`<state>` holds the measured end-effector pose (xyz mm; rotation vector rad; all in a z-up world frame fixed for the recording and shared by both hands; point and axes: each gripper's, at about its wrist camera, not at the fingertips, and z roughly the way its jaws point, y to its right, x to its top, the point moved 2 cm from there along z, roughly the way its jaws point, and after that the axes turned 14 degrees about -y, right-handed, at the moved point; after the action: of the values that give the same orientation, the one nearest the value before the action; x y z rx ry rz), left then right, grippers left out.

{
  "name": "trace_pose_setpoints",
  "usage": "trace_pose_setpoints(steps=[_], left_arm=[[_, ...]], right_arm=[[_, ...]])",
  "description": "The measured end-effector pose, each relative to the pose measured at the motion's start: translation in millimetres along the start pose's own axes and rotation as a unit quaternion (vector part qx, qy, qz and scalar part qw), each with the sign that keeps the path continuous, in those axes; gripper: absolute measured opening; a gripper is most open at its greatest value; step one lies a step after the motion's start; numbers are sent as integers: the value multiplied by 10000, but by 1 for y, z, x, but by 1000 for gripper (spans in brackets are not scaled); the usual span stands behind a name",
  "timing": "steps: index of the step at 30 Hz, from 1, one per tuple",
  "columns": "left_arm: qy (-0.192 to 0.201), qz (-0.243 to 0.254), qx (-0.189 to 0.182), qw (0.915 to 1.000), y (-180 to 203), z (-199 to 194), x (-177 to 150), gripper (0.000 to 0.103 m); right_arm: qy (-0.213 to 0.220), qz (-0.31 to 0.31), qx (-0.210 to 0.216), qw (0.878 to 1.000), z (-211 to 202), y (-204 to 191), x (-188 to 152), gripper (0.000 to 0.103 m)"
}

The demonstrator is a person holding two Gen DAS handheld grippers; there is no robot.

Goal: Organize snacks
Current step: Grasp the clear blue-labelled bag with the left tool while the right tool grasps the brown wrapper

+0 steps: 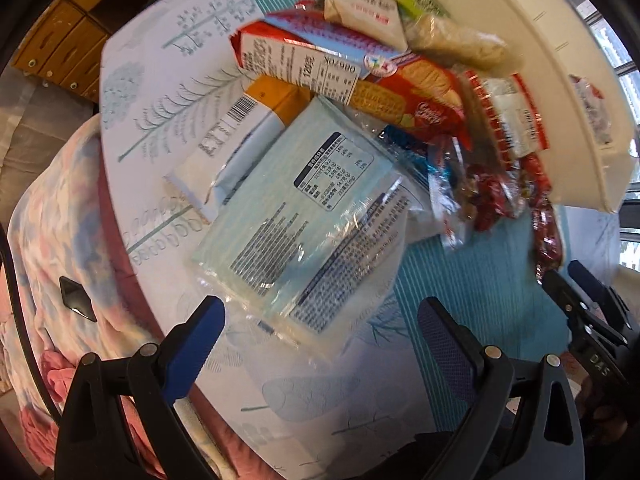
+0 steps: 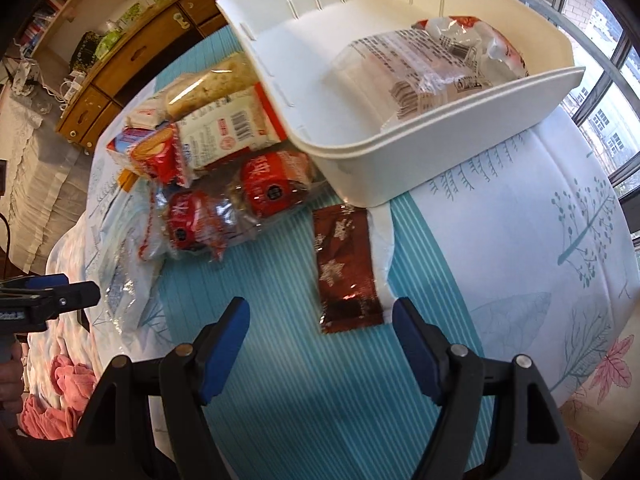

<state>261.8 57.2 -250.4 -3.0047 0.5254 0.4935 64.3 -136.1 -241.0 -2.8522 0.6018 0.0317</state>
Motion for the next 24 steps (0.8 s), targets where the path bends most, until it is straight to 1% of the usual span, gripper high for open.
trace_pose_setpoints(steps=[3,5,7,9,10,11,13,15,20,23,24], left_arm=[[-135,8,32,9999,2,11,14,97],[-193,9,60,9998,3,16,21,97],[-265,1,78,9996,2,22,30,97],[-347,-7,77,9994,1,29,36,98],[-401,-9,86,9992,1,33,40,101],[-476,-7,95,9988,2,38,44,102],[-580,18,146,9982,4,45,49,102],[-558,106,338,9978,9,49,55,102],[-521,290,549,9967,20,54,68,103],[-544,310,560,9965,23,58,69,103],[-559,300,539,9965,23,59,71,103]], right_arm=[[-78,12,-61,10000,5,4,6,74],[-136,19,-94,9999,7,8,10,72],[-189,8,-152,9997,9,9,13,67],[-216,-57,-236,9995,10,8,16,66],[-228,-110,-280,9993,12,6,17,66],[-245,-137,-293,9992,12,6,18,65],[-305,-190,-288,9989,15,2,20,61],[-369,-214,-316,9986,18,1,21,59],[-409,-172,-366,9983,22,3,24,56],[-385,-180,-401,9983,23,1,25,54],[-368,-175,-419,9983,23,2,26,52]])
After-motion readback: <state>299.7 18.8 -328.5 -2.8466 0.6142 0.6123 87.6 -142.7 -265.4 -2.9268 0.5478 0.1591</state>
